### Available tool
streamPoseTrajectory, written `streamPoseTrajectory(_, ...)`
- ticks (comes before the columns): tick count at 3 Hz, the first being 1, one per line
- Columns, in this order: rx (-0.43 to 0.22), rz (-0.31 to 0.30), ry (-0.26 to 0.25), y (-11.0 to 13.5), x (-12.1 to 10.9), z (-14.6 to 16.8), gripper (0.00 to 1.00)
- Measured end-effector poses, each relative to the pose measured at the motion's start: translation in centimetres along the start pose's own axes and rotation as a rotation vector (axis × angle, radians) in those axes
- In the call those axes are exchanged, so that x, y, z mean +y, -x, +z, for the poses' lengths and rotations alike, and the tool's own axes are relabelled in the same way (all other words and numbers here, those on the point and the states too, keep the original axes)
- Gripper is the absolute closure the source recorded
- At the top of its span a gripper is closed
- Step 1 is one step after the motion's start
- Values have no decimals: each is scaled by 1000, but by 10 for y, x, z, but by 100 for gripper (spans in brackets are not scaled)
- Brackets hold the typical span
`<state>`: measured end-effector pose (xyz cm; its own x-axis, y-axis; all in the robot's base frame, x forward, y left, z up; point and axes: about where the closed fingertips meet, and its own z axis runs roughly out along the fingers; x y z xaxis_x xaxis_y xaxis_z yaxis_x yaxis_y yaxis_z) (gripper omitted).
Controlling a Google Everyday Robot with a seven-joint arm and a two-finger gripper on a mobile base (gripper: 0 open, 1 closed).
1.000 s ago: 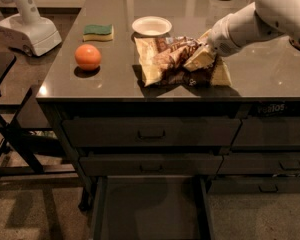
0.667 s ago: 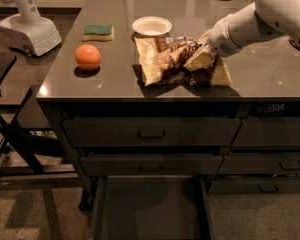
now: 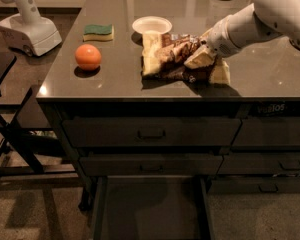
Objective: Pick brown chip bag from bottom drawer and place on counter
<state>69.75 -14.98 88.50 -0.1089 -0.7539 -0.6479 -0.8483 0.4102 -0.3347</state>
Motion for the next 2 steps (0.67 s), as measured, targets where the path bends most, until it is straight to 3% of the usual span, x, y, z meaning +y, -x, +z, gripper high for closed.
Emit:
streamPoseTrajectory(1,0,0,0,0,0,0,0)
streamPoseTrajectory(2,0,0,0,0,0,0,0)
